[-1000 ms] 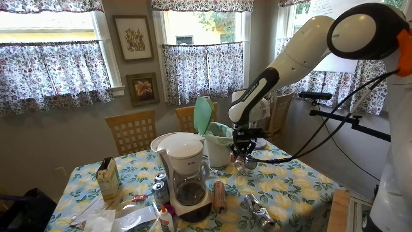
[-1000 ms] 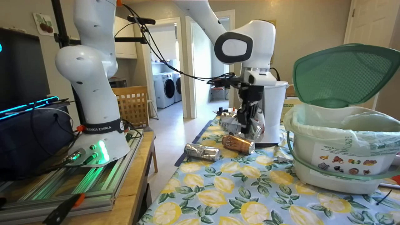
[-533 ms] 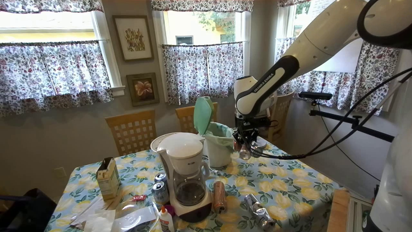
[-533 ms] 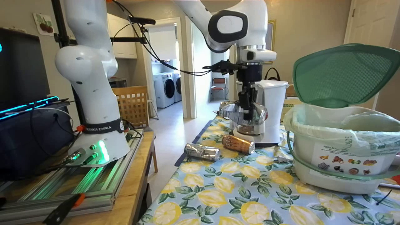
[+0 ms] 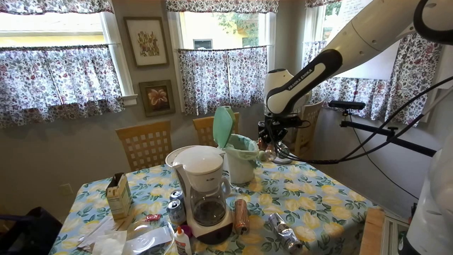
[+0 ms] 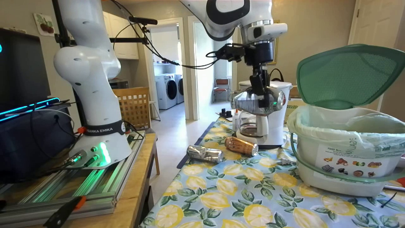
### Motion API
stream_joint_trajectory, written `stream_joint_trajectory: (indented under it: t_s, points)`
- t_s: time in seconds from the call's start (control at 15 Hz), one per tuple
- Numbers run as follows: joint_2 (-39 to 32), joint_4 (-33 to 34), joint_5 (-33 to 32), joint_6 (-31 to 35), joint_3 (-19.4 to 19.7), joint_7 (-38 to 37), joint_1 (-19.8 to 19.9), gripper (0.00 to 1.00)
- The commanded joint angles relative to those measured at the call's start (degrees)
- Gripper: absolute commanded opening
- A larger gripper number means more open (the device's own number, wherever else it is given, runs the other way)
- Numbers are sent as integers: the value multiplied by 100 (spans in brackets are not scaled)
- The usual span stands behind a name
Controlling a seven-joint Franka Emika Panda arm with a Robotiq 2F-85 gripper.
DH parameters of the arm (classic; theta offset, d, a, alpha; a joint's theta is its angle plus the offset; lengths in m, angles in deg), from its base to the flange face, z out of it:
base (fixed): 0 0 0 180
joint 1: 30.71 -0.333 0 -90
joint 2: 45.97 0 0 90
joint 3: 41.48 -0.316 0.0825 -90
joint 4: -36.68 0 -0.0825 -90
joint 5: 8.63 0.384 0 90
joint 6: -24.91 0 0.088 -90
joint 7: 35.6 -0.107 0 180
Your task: Throw two cans into the bin
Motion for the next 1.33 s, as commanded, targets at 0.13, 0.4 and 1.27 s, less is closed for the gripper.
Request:
stream_joint_trajectory:
  t_s: [0.13,0.4,1.27]
  points:
    - [-67,253,33,365,-23,443,338,4]
    - [-294,574,62,538,-16,850,445,4]
    - [-1512,2079,596,905,4,1776,562,4]
